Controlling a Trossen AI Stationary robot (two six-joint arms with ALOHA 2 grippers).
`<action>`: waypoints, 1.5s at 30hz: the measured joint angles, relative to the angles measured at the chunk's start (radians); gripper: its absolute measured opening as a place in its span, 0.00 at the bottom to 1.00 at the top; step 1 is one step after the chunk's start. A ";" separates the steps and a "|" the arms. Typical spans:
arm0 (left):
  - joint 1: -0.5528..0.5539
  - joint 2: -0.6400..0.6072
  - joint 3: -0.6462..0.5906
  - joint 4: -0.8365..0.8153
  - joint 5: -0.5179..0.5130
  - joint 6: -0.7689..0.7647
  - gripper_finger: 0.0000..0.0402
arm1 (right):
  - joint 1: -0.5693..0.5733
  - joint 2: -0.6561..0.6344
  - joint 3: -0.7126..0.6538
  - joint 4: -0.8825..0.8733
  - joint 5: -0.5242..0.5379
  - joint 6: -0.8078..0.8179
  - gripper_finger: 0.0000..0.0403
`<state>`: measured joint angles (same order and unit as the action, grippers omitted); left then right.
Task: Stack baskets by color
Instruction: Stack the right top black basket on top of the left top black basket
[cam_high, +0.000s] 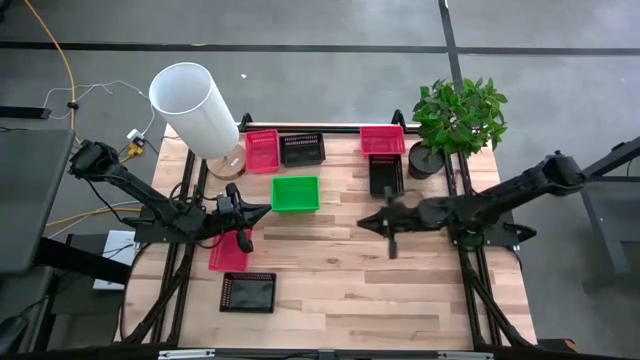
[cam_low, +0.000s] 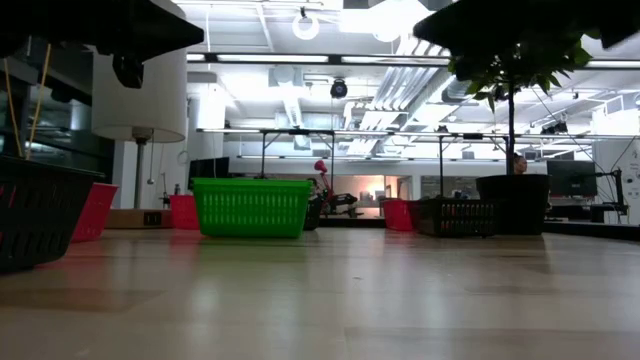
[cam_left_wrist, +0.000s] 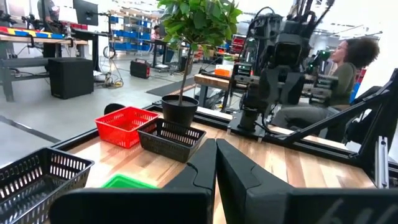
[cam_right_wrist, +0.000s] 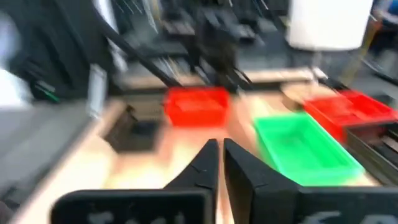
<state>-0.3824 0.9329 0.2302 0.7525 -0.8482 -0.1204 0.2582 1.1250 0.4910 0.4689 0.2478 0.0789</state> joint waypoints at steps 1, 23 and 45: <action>0.000 0.000 0.000 0.000 0.000 0.000 0.00 | 0.000 0.020 0.041 -0.084 0.044 0.007 0.06; 0.000 0.000 0.000 -0.003 0.000 -0.007 0.00 | -0.169 0.348 0.334 -1.150 0.240 0.237 0.61; 0.003 0.001 0.000 -0.007 -0.002 -0.007 0.00 | -0.220 0.442 0.332 -1.130 0.266 0.192 0.19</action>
<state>-0.3798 0.9337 0.2302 0.7456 -0.8499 -0.1276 0.0387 1.5673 0.8230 -0.6609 0.5140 0.2714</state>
